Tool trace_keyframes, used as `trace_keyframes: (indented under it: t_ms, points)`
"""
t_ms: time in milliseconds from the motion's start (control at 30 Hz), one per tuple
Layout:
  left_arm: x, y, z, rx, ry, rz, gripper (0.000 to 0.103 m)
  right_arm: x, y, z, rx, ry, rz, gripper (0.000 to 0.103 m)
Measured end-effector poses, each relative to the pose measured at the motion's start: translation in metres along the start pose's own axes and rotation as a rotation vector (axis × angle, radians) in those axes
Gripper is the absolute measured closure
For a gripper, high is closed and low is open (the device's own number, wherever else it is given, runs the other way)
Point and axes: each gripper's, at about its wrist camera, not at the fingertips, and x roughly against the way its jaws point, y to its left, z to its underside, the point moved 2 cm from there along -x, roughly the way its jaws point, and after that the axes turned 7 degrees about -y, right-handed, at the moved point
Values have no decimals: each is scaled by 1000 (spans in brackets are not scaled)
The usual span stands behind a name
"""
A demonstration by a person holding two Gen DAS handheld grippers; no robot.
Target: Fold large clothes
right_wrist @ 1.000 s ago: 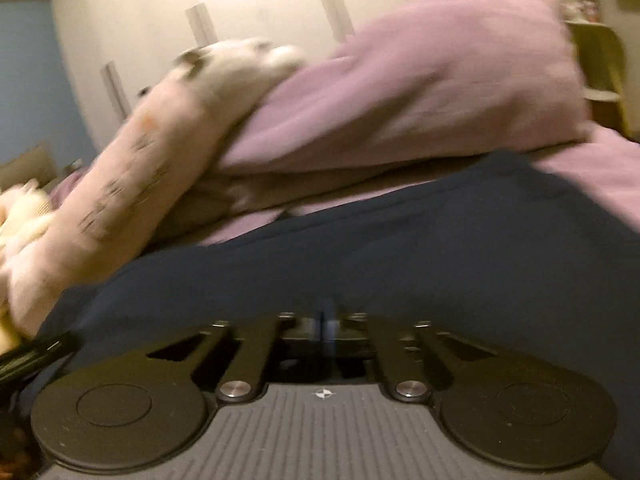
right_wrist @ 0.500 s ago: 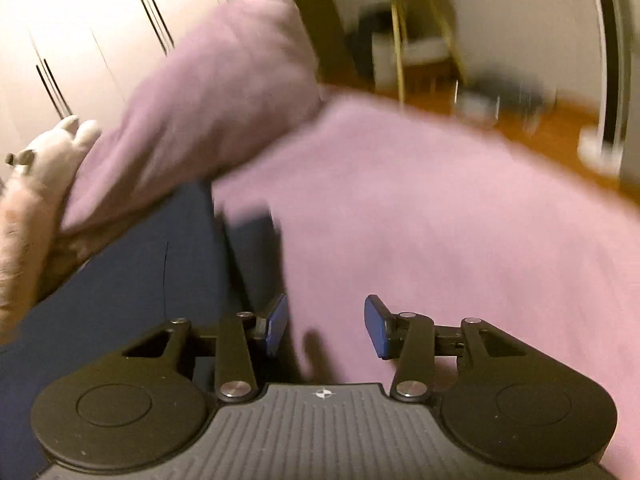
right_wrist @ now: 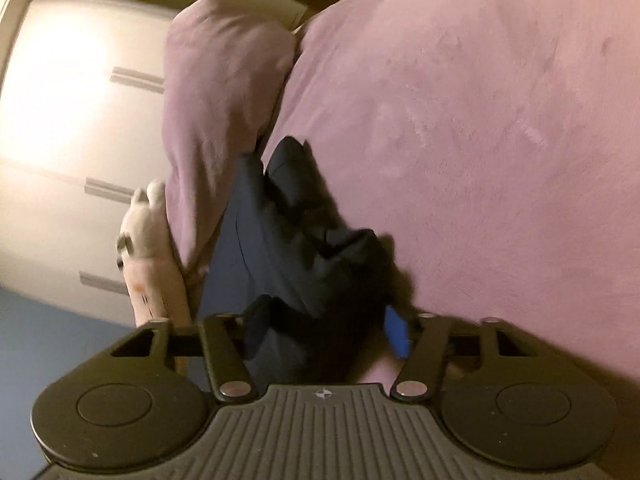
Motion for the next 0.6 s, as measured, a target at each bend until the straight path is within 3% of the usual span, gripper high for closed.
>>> trace_keyframes:
  t_ms: [100, 233, 367, 433, 600]
  points:
    - [-15, 1, -2, 92, 16, -8, 11, -12, -5, -4, -105, 9, 2, 53]
    - [-25, 0, -6, 151, 3, -4, 29, -26, -3, -6, -132, 13, 19, 60]
    - [-14, -9, -11, 102, -7, 16, 53, -22, 29, -4, 73, -17, 94, 75]
    - [-1, -14, -18, 85, -20, 46, 57, -13, 52, 1, 210, -52, 106, 78]
    - [43, -37, -29, -2, -44, 110, 66, 18, 70, -2, 223, -70, 63, 83]
